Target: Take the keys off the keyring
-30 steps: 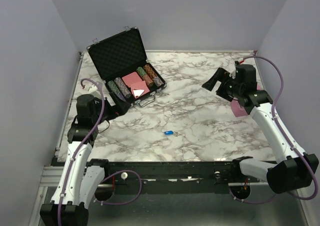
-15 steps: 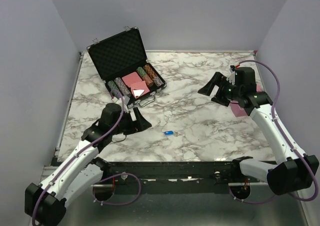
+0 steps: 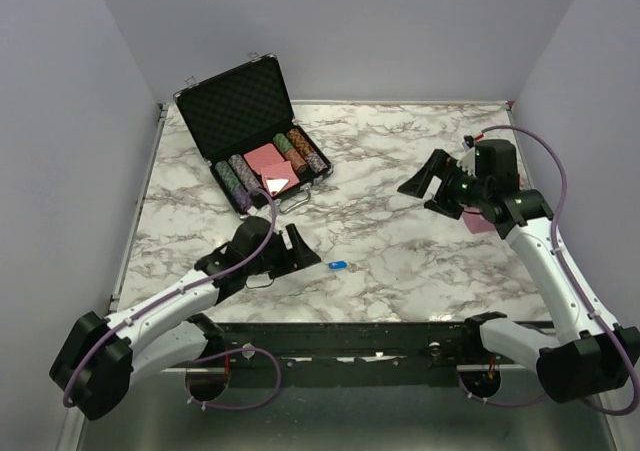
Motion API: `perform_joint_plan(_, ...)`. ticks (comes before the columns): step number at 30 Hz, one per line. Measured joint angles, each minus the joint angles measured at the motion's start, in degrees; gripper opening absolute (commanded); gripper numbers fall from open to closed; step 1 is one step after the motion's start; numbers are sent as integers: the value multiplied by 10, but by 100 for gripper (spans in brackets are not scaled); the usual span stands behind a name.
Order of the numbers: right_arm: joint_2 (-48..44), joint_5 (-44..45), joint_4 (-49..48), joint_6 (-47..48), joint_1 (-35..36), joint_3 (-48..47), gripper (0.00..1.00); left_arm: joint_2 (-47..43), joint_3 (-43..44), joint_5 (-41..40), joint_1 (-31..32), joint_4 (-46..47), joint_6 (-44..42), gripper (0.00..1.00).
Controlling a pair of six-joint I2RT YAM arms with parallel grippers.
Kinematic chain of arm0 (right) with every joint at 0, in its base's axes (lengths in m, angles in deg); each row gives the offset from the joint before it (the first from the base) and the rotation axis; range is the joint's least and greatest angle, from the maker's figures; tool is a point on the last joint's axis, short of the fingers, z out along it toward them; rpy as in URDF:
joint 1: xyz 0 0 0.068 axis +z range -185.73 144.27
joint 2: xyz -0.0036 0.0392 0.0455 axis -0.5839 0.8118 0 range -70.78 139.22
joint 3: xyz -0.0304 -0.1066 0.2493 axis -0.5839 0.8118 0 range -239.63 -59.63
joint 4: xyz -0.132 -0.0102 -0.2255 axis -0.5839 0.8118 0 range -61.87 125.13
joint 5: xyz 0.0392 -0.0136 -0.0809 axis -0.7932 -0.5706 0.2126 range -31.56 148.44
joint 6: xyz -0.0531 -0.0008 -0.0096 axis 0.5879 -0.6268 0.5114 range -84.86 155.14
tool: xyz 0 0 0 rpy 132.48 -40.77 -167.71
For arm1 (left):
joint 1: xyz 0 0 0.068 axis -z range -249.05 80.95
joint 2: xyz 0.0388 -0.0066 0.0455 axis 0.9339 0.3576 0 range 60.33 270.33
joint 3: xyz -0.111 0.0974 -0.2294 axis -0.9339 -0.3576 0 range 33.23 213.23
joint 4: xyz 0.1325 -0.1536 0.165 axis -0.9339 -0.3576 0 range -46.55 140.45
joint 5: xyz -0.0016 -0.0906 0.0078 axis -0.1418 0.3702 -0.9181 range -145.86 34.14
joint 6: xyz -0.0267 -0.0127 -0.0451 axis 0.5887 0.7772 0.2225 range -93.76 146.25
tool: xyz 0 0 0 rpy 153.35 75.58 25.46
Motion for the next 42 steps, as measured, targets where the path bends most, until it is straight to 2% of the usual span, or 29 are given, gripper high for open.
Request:
perform_joint_plan(4, -12, -4, 0, -3, 0, 18, 100, 36, -31, -7, 14, 54, 29, 78)
perform_joint_plan(16, -13, -11, 3, -9, 0, 30, 100, 162, -33, -23, 43, 186, 89, 70)
perform_joint_plan(23, -13, -12, 13, -9, 0, 28, 100, 236, -10, -24, 62, 214, 104, 62)
perform_joint_plan(34, -14, -12, 20, -9, 0, 28, 100, 289, 4, -25, 68, 251, 114, 55)
perform_joint_plan(42, -14, -12, 22, -9, 0, 25, 100, 311, 6, -25, 69, 276, 118, 45)
